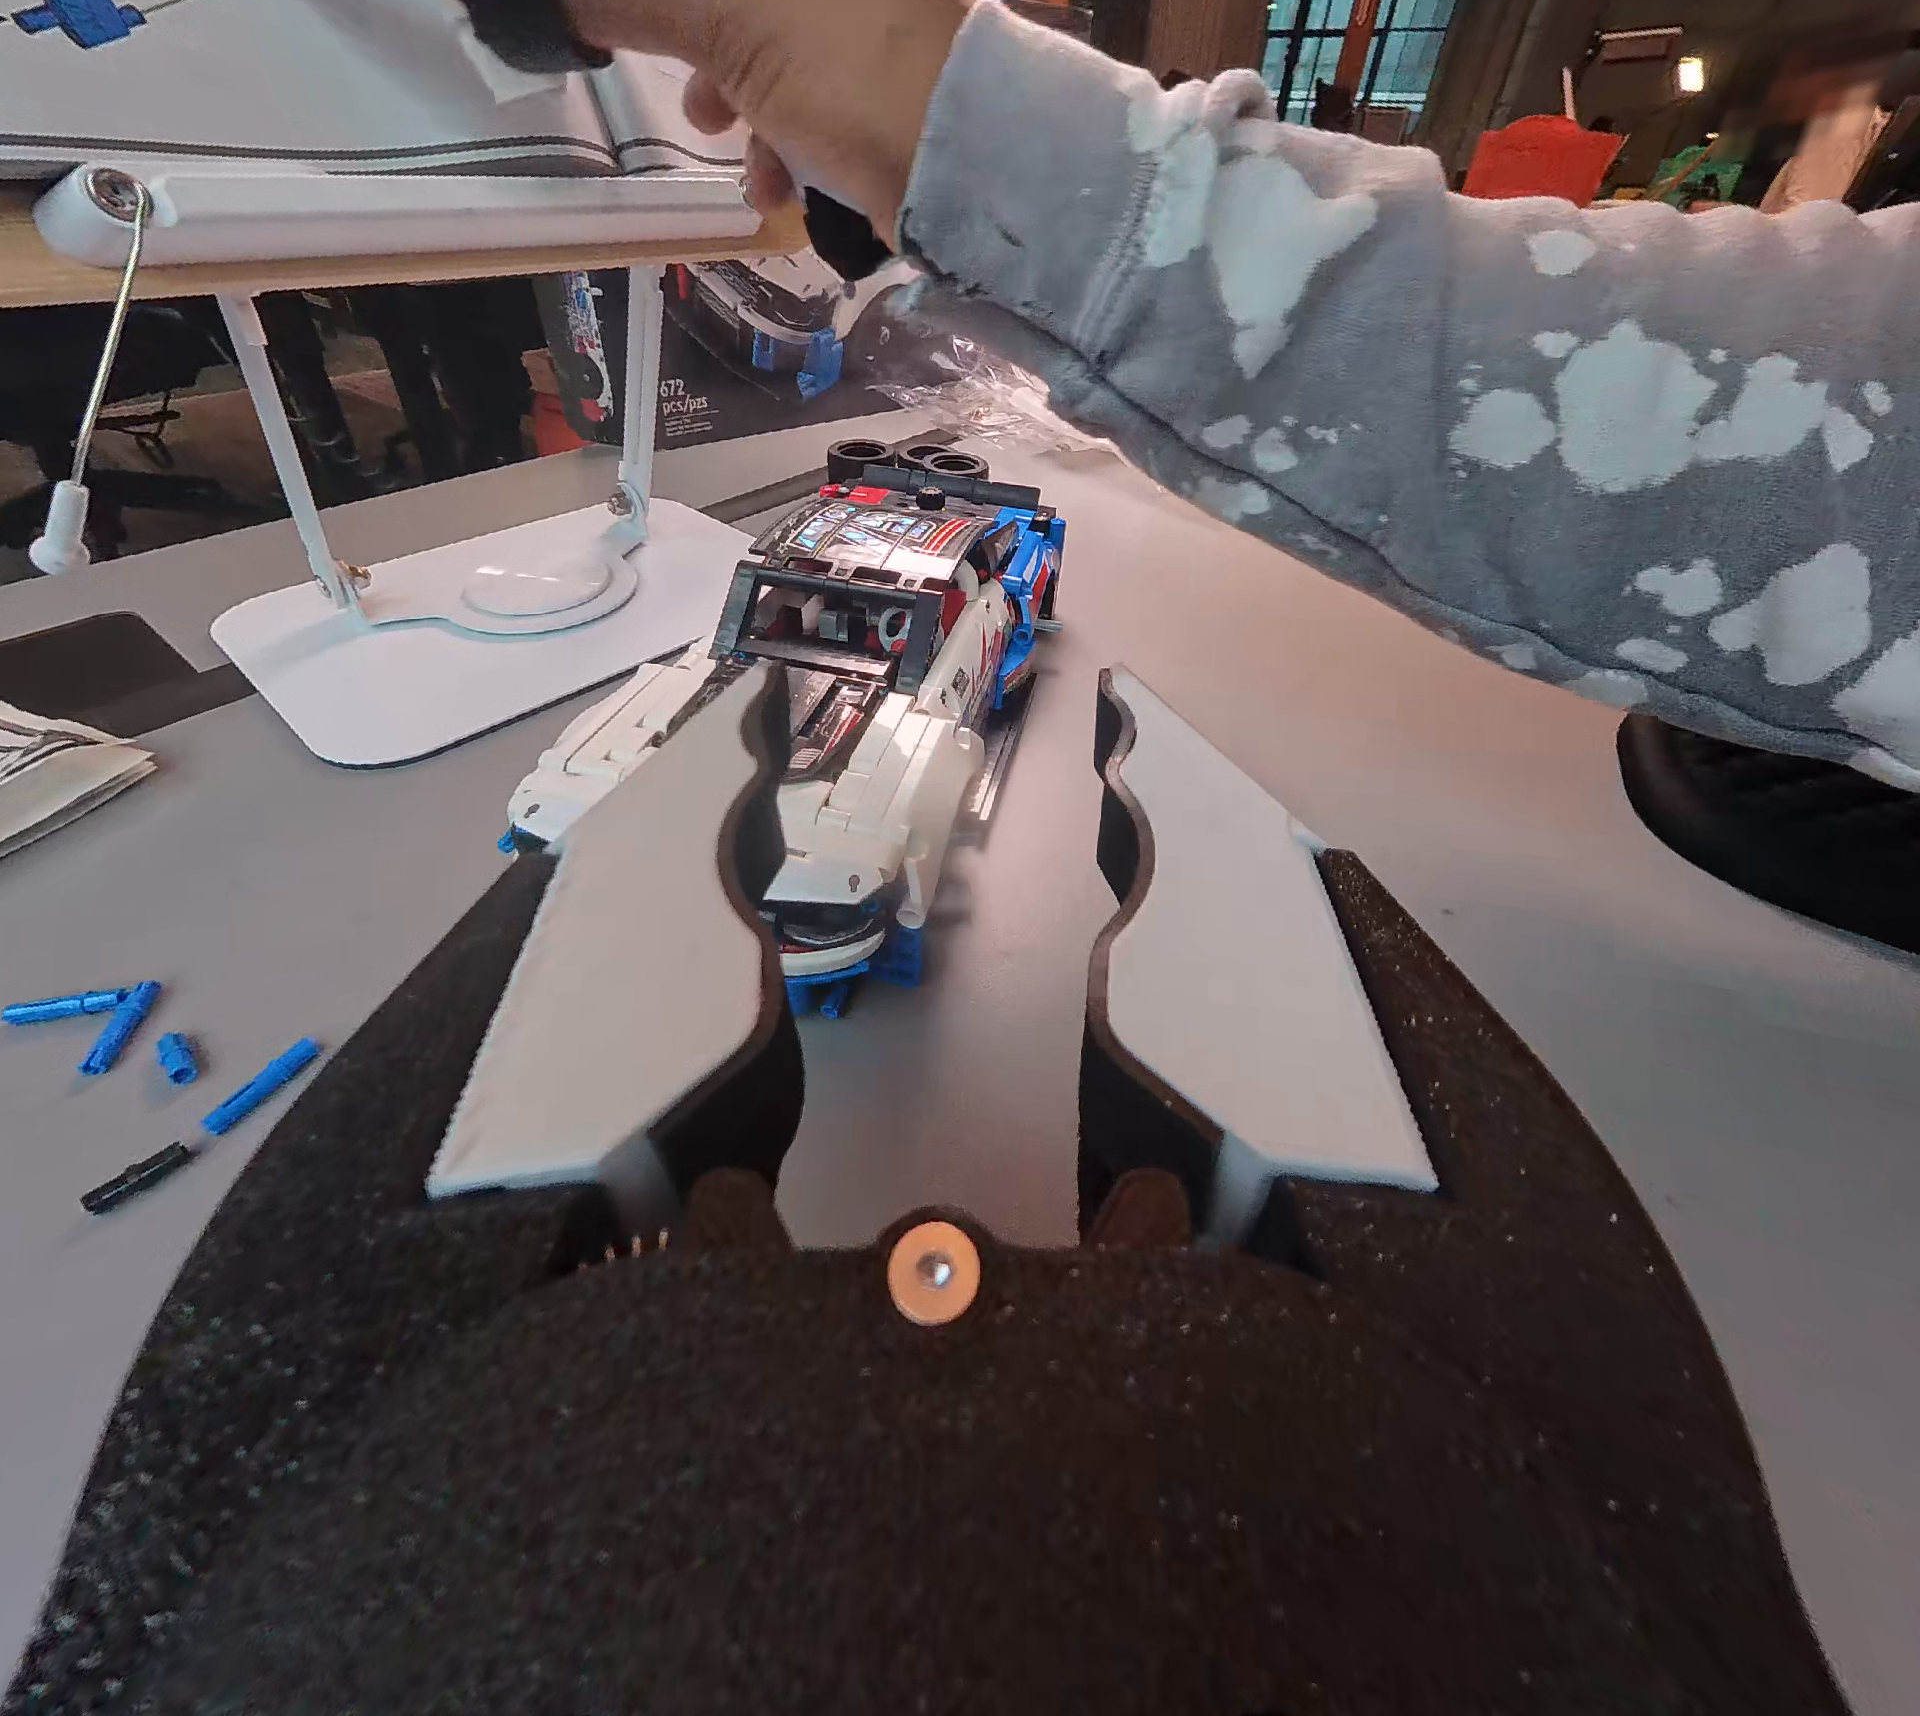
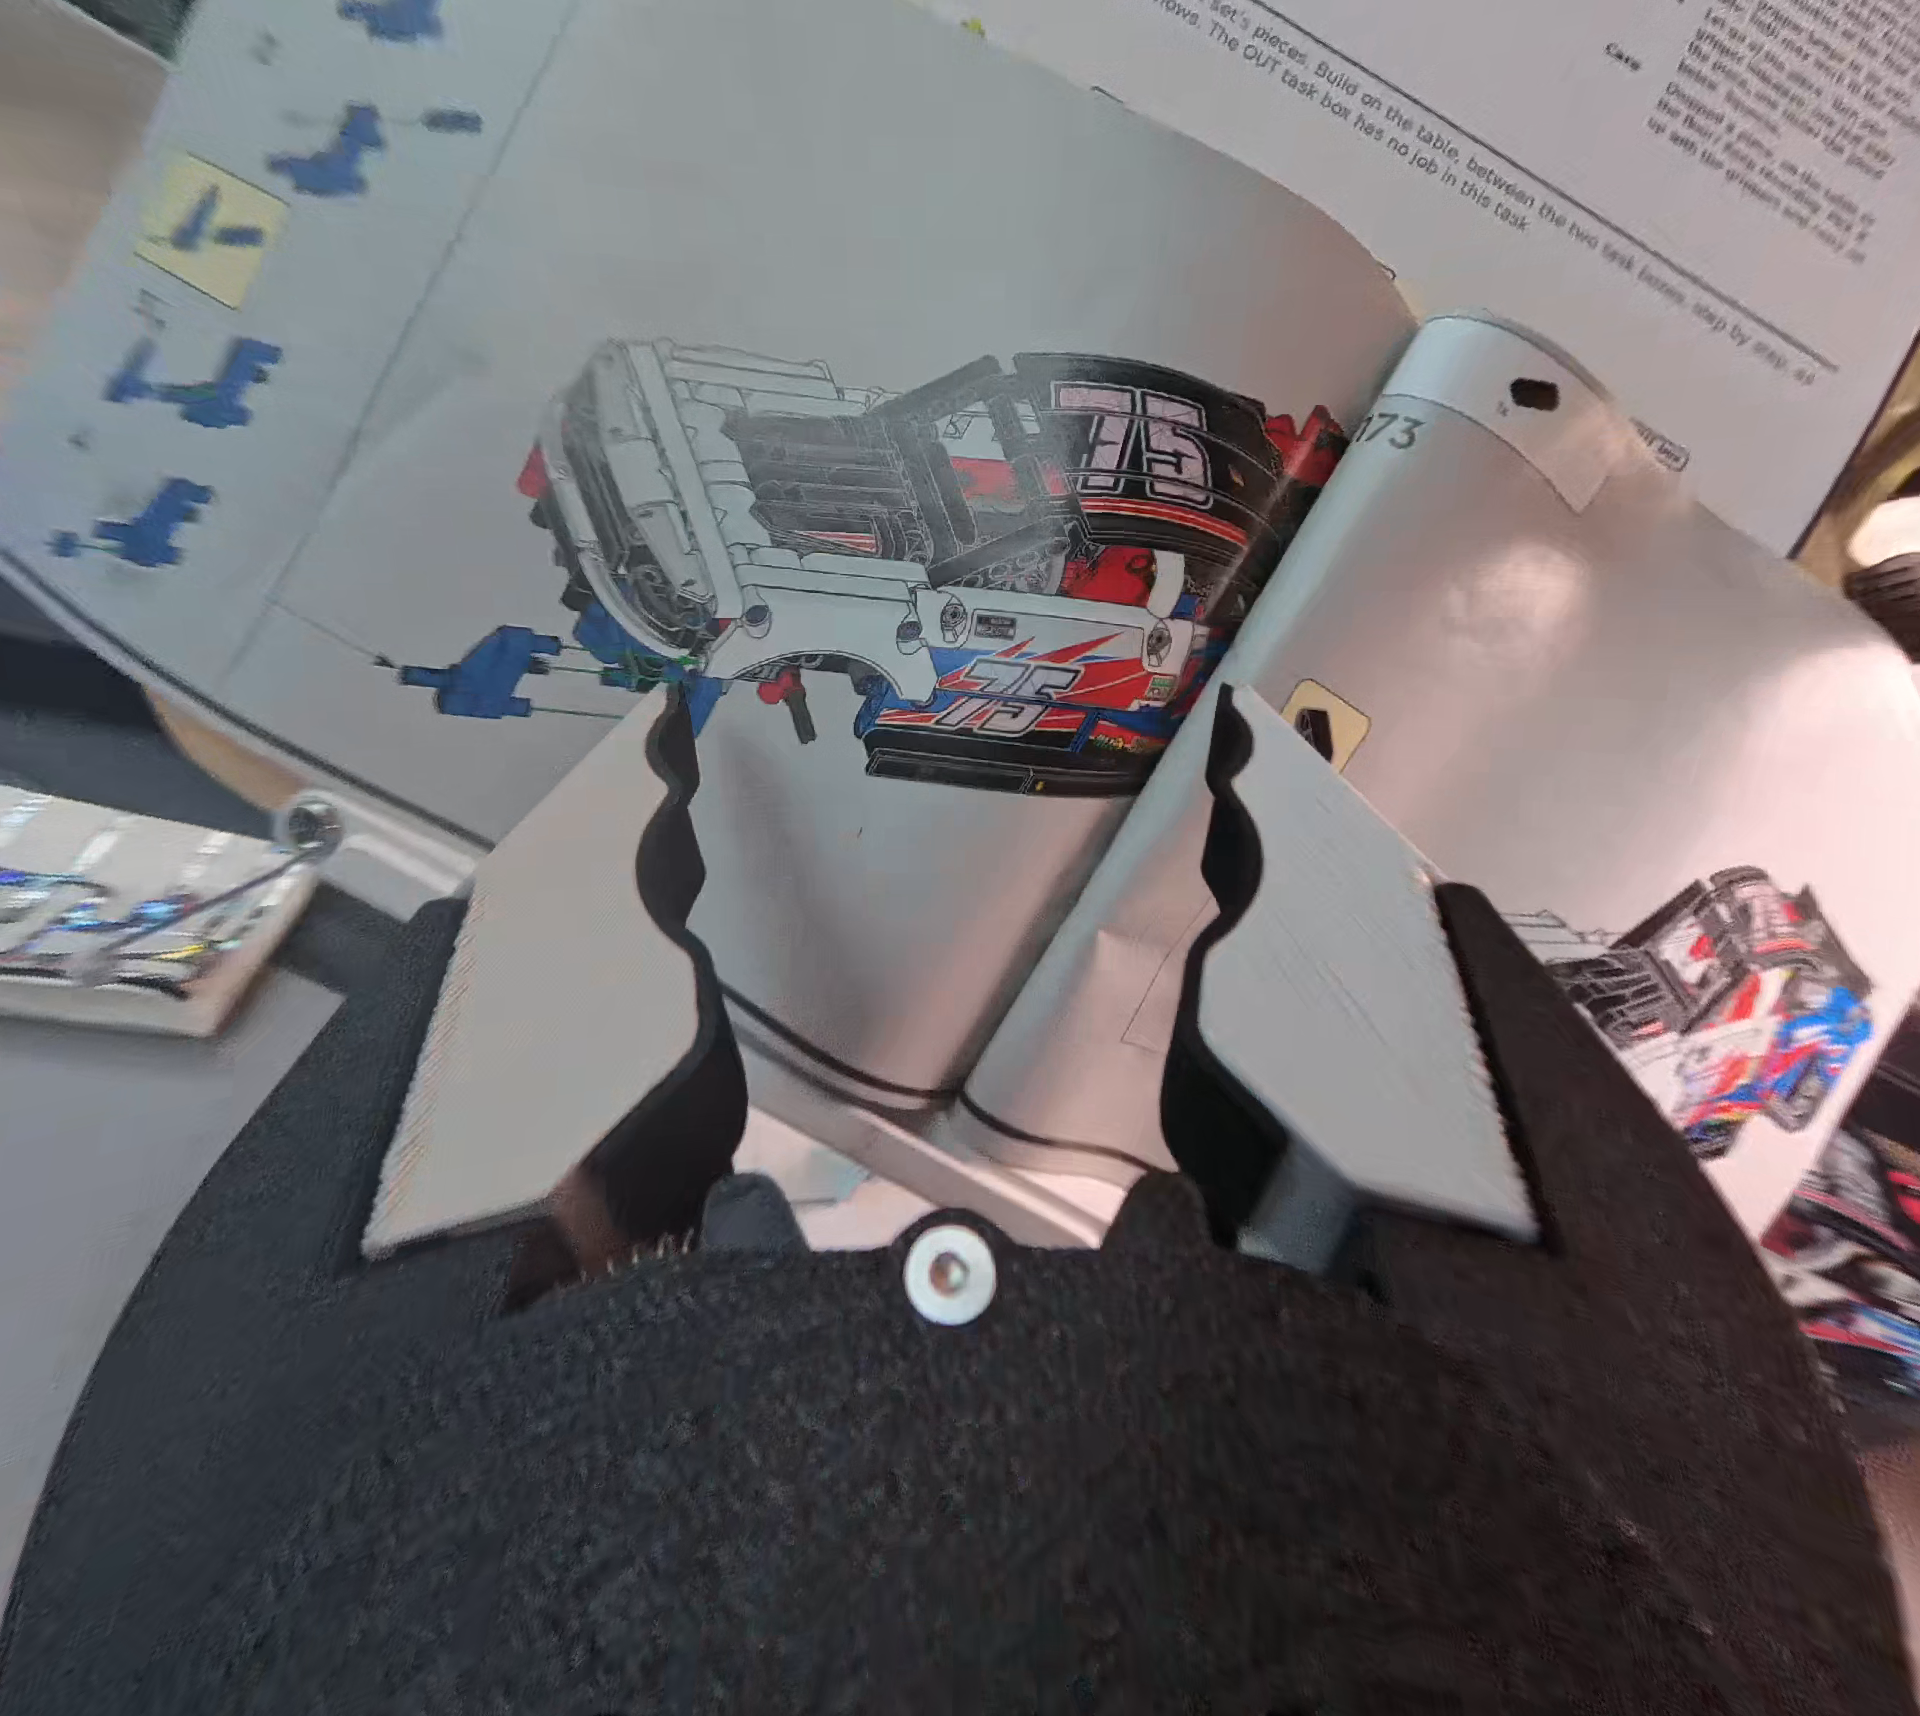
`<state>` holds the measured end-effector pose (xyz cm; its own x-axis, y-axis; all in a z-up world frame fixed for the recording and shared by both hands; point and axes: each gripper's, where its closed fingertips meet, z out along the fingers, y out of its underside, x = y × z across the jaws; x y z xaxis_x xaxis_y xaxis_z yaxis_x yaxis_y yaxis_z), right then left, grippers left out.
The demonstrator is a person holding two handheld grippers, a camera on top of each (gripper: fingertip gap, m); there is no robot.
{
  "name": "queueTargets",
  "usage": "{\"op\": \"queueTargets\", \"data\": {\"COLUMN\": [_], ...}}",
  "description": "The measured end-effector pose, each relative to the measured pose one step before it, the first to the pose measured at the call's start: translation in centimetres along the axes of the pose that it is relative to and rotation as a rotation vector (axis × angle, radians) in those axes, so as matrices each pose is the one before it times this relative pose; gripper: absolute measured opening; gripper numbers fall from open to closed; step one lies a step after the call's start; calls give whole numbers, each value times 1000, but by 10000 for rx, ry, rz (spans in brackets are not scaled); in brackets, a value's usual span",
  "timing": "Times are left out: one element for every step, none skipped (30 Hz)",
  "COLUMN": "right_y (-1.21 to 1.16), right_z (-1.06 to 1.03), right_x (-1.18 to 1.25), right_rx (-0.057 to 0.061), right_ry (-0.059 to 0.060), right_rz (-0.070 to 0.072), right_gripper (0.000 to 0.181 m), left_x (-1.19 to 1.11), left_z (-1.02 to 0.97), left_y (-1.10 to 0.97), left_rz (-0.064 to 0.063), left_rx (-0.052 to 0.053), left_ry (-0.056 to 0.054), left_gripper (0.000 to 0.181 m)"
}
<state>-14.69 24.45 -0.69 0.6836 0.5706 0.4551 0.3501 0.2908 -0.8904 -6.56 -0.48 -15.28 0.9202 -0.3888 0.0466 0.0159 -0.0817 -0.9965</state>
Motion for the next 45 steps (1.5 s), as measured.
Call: {"op": "queueTargets", "data": {"right_y": [326, 283, -53, 124, 74, -15, -34, -12, -15, -33, 23, 56, 5, 63, 245, 276, 359, 352, 173, 35, -24, 32, 118, 170, 230, 265, 263, 149, 144, 176, 174, 202, 273, 359, 421, 367, 220, 157, 127, 50, 26, 129, 154, 196, 205], "right_z": [792, 592, 191, 4, -163, -281, -343, -357, -334, -321, -324, -310, -337, -353, -307, -224, -137, -96, -109, -140, -152, -140, -133, -152, -156, -173, -204, -255, -313, -335, -345, -292, -190, -56, 122, 244, 281, 292, 208, 80, -26, -107, -195, -237, -239], "right_x": [109, -61, -52, 181, 481, 480, 498, 368, 468, 430, 376, 254, 92, 229, 632, 619, 467, 373, 222, 57, -22, 86, 190, 301, 394, 367, 337, 295, 298, 372, 379, 321, 99, -85, -36, -107, -165, -118, 153, 173, -16, 43, 271, 437, 447], "right_rx": [-133, 16, 251, 100, 152, 249, 243, 192, 156, 150, 121, 116, 165, 132, -1, -28, -87, -122, -56, -4, 30, 5, -24, -36, -52, -71, -71, -2, -8, -31, -9, -11, -39, -91, -131, -117, -67, -59, -48, 30, 89, 72, 96, 120, 119], "right_ry": [493, 227, 2, 43, 169, 82, -2, -152, -125, -149, -170, -266, -390, -312, -47, -79, -182, -216, -265, -286, -247, -126, -41, 59, 140, 148, 143, 120, 119, 167, 190, 174, 69, -5, 79, 69, 39, 75, 260, 244, 87, 69, 150, 165, 50], "right_rz": [-492, -303, 10, 126, 102, 119, 253, 272, 211, 157, 171, 236, 318, 367, 406, 450, 537, 585, 543, 411, 275, 194, 160, 138, 91, 36, 3, -13, -27, -44, -45, -48, -85, -148, -196, -204, -126, -53, -37, 20, 287, 496, 568, 619, 730], "right_gripper": [96, 92, 89, 84, 69, 56, 44, 34, 26, 20, 17, 16, 15, 12, 8, 6, 6, 7, 9, 9, 9, 9, 9, 7, 5, 2, 0, 0, 0, 0, 4, 8, 13, 18, 22, 25, 26, 25, 19, 14, 12, 8, 3, 2, 3], "left_x": [15, -31, -54, -84, -110, -137, -101, -59, -51, -105, -124, -241, -376, -452, -552, -732, -929, -999, -895, -813, -896, -1026, -1131, -1087, -939, -602, -128, 90, 275, 417, 648, 786, 860, 952, 1113, 1397, 1709, 1843, 1951, 1948, 1871, 1795, 1606, 1360, 854], "left_z": [-35, -70, -124, -176, -183, -150, -56, 58, 182, 292, 397, 471, 525, 597, 707, 849, 1025, 1194, 1288, 1330, 1347, 1412, 1444, 1420, 1304, 1117, 920, 720, 584, 450, 260, 87, 6, 53, 174, 312, 461, 601, 702, 734, 704, 626, 513, 362, 205], "left_y": [51, 55, 81, 94, 69, -3, -82, -89, -64, -115, -276, -485, -724, -967, -1180, -1331, -1339, -1236, -1217, -1254, -1239, -1074, -807, -613, -484, -467, -452, -361, -281, -223, -311, -473, -548, -475, -297, -110, 110, 346, 534, 686, 716, 619, 529, 470, 369], "left_rz": [25, 42, 74, 112, 121, 79, 9, -67, -110, -116, -79, 2, 50, 22, -46, -100, -192, -404, -613, -670, -545, -319, -160, -184, -290, -383, -302, -112, 95, 199, 266, 309, 366, 396, 352, 242, 132, 74, 113, 185, 200, 189, 220, 262, 302], "left_rx": [-26, -43, -58, -65, -54, -18, 36, 55, 28, 27, 41, 58, 75, 105, 140, 173, 186, 144, 159, 219, 261, 194, 83, 19, -5, 37, 73, 53, 44, 19, 108, 209, 251, 201, 85, -25, -158, -294, -401, -494, -516, -478, -413, -349, -254], "left_ry": [-20, -44, -65, -80, -90, -88, -43, 7, 22, 26, 50, 38, 16, 32, 59, 41, 2, 34, 132, 164, 60, -78, -200, -214, -176, -63, 102, 93, 75, 78, 161, 197, 185, 175, 247, 420, 623, 709, 762, 760, 728, 696, 592, 442, 163], "left_gripper": [57, 57, 56, 55, 54, 52, 51, 51, 51, 51, 53, 54, 56, 58, 59, 60, 62, 63, 64, 65, 66, 65, 65, 66, 66, 64, 61, 59, 56, 51, 42, 31, 23, 25, 26, 27, 29, 30, 32, 33, 39, 45, 48, 49, 49]}}
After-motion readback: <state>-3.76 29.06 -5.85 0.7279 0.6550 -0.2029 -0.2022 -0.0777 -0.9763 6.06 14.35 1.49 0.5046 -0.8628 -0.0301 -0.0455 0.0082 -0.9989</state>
